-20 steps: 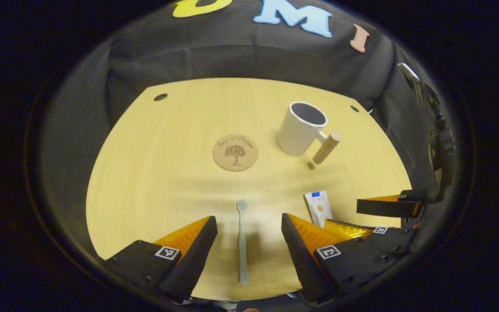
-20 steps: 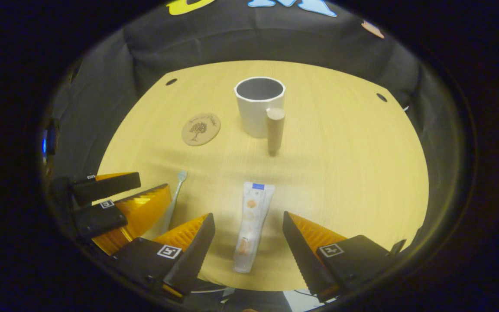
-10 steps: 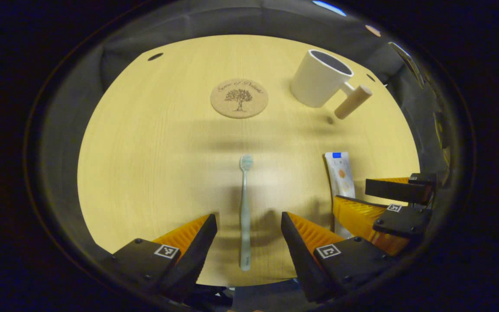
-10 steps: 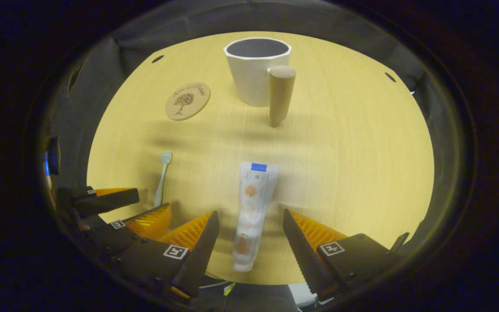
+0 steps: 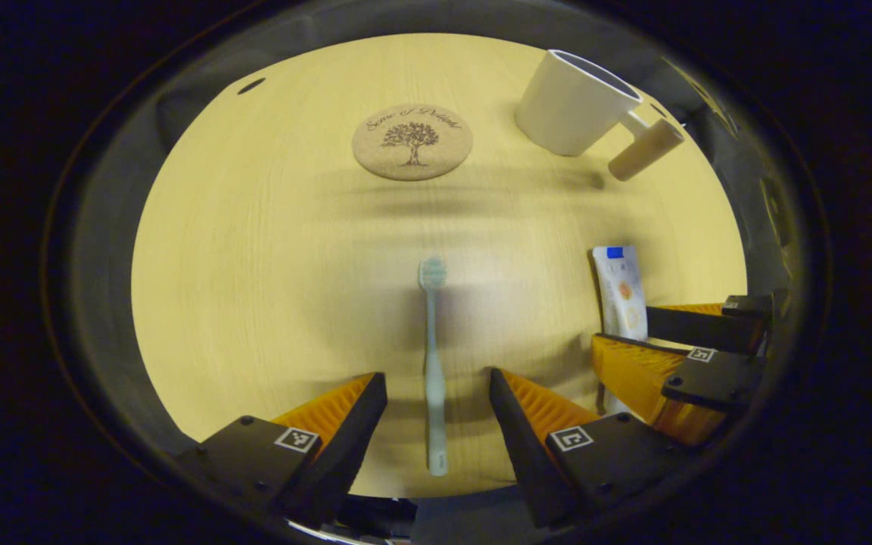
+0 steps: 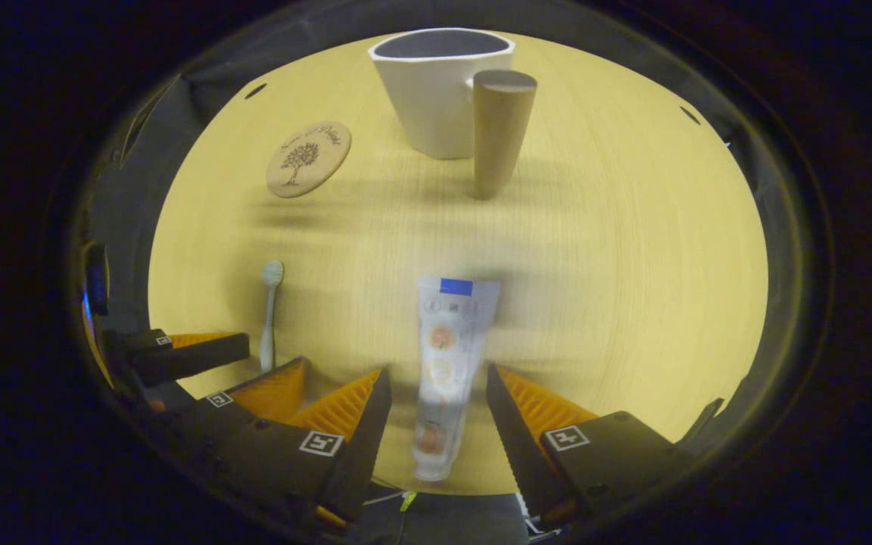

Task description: Put the toothbrush and toothpaste on the desktop into the cup, then pick up the cup and place it on the coaster on the desktop.

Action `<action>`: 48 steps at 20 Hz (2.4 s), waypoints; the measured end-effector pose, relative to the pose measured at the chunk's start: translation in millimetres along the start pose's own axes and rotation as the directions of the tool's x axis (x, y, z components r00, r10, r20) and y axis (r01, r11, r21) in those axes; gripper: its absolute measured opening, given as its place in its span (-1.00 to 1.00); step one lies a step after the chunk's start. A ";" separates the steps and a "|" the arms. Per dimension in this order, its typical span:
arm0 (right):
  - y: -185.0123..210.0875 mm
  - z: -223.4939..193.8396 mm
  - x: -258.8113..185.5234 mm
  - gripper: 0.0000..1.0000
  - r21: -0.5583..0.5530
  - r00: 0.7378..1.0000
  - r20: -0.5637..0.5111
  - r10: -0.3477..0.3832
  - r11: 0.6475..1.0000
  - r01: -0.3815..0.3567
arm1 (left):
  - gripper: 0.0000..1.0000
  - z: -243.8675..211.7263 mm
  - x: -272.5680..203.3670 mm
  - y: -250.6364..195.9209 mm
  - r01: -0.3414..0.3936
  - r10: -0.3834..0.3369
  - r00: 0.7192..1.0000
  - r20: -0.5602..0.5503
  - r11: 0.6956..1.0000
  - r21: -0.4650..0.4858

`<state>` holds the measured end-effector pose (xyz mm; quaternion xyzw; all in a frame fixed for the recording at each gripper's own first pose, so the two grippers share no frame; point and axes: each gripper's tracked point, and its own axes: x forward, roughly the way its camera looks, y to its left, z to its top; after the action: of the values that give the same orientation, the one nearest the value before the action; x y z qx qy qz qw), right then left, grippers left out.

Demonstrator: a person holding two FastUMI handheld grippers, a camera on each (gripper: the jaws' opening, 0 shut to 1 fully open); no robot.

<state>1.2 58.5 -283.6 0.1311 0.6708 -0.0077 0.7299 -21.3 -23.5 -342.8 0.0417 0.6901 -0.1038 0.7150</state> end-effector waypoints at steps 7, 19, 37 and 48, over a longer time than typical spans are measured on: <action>-6.3 1.0 2.2 -0.12 0.040 1.000 -0.023 0.006 0.999 -0.005 | -0.34 -2.5 1.3 -2.2 -0.024 0.024 0.999 -0.022 1.000 -0.012; -1.0 3.2 -1.2 -0.46 0.035 0.997 0.010 0.077 0.996 -0.078 | -0.72 -0.7 -0.6 -3.4 0.007 -0.007 1.000 0.000 1.000 -0.014; 8.2 12.7 -13.4 -0.64 -0.024 0.954 0.283 0.097 0.995 -0.094 | -0.84 1.6 -20.7 -12.7 0.171 -0.139 0.960 0.245 0.978 -0.115; 4.2 46.9 -76.1 -0.64 -0.039 0.790 0.607 0.086 0.996 -0.078 | -0.84 46.3 -65.4 -25.1 0.225 -0.172 0.865 0.472 0.973 -0.057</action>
<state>40.2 40.6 -205.0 0.1461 0.3946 -0.0137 0.9071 17.2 -51.5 -273.6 -0.0950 0.5047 -0.1456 0.8456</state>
